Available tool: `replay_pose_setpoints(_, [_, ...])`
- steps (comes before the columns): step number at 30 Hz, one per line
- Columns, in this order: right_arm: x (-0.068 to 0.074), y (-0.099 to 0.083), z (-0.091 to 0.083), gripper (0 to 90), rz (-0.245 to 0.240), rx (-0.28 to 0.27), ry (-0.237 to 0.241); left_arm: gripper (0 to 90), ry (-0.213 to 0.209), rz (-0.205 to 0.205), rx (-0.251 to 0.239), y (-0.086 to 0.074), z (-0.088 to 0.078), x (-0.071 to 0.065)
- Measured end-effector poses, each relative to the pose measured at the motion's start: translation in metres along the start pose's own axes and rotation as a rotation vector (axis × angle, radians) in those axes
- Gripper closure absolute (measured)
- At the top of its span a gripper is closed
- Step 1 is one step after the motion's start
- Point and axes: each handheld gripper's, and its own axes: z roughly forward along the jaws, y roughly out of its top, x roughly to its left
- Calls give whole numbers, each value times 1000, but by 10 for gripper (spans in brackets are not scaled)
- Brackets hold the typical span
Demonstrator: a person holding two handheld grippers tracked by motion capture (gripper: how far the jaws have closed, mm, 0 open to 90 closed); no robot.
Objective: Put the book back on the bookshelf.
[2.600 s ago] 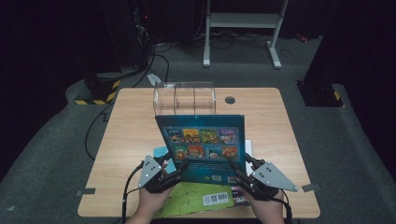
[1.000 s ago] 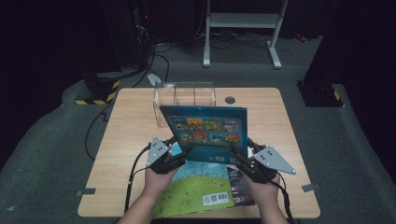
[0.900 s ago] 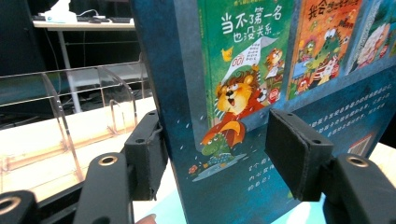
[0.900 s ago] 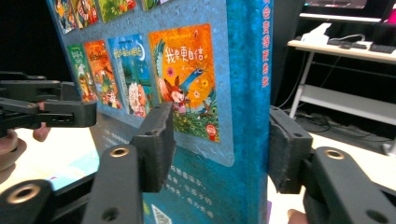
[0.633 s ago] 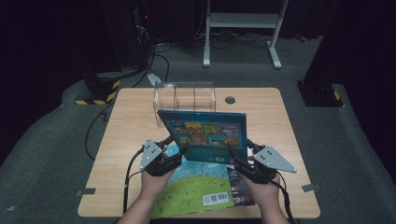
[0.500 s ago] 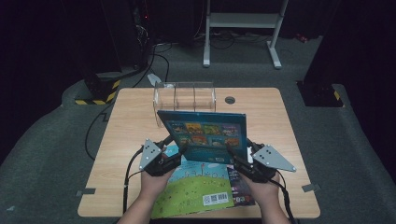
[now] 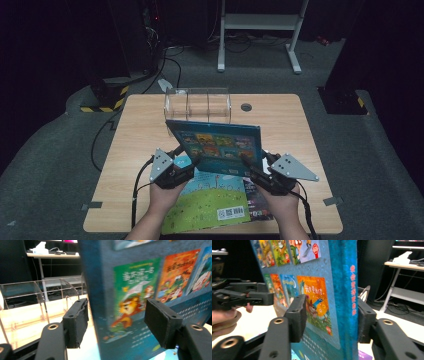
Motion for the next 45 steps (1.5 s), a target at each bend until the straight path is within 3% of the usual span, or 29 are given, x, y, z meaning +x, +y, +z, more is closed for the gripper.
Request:
replay_pose_setpoints(2, [3, -1, 0, 622, -16, 0, 16, 323, 11, -2, 4, 0, 1, 0])
replay_pose_setpoints(5, [9, -2, -2, 756, -79, 6, 60, 319, 35, -27, 11, -1, 0, 9])
replay_pose_setpoints(7, [12, -3, -1, 808, -47, 17, 104, 322, 49, -29, 10, 0, -2, 13])
replay_pose_setpoints(9, [15, -6, 1, 803, -36, 20, 70, 314, 46, -36, 16, 2, -3, 14])
replay_pose_setpoints(12, [12, -10, 1, 807, 9, -2, 74, 284, 38, -35, 30, 4, -3, 14])
replay_pose_setpoints(17, [18, -10, 1, 812, 19, -9, 62, 264, 33, -32, 95, 11, -1, 14])
replay_pose_setpoints(20, [20, -10, 1, 812, 18, -16, 53, 270, 34, -27, 104, 12, -1, 15])
replay_pose_setpoints(24, [24, -12, 2, 811, 15, -24, 27, 294, -12, -9, 151, 12, 0, 15])
replay_pose_setpoints(30, [31, -13, 5, 811, 9, -39, -1, 309, 9, 20, 134, 14, -3, 11])
replay_pose_setpoints(33, [36, -14, 8, 812, 5, -47, -15, 298, -13, 46, 138, 18, -5, 7])
replay_pose_setpoints(38, [42, -14, 12, 813, -3, -49, -30, 236, -32, 32, 90, 22, -10, 1])
replay_pose_setpoints(40, [45, -14, 13, 813, -5, -51, -38, 162, -49, 27, 107, 29, -13, -4])
replay_pose_setpoints(45, [52, -15, 18, 816, -4, -53, -48, 119, -90, 21, 88, 40, -19, -15])
